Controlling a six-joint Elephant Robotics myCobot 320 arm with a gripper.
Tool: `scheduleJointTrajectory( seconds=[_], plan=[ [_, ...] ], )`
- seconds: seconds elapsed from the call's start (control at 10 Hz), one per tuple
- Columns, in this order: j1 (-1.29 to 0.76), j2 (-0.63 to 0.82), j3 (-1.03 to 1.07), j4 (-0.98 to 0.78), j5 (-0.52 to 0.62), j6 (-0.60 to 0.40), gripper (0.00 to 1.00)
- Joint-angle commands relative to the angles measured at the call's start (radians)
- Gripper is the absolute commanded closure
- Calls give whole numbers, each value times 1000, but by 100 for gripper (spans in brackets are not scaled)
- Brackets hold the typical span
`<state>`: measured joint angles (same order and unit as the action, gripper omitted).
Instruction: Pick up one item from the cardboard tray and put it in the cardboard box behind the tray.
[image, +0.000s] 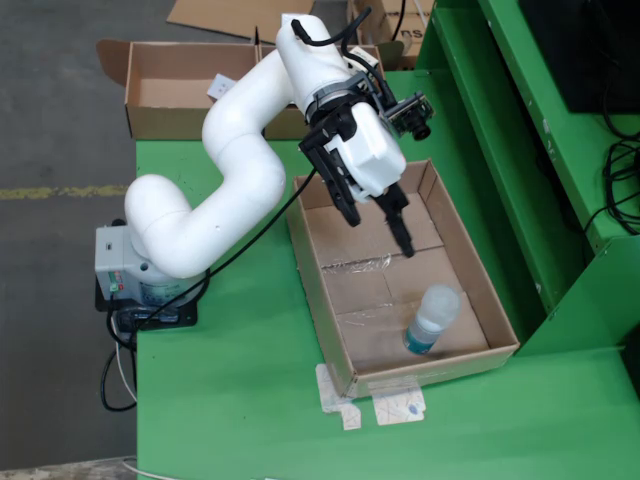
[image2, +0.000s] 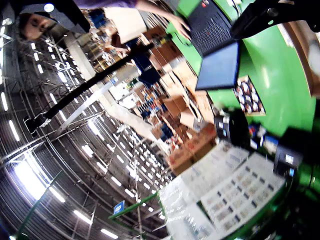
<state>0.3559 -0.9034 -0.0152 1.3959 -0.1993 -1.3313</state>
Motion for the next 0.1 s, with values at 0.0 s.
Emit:
scheduleJointTrajectory(
  seconds=[0.0],
  plan=[
    [-6,36,15,-8,-898,-1331,0]
  ],
)
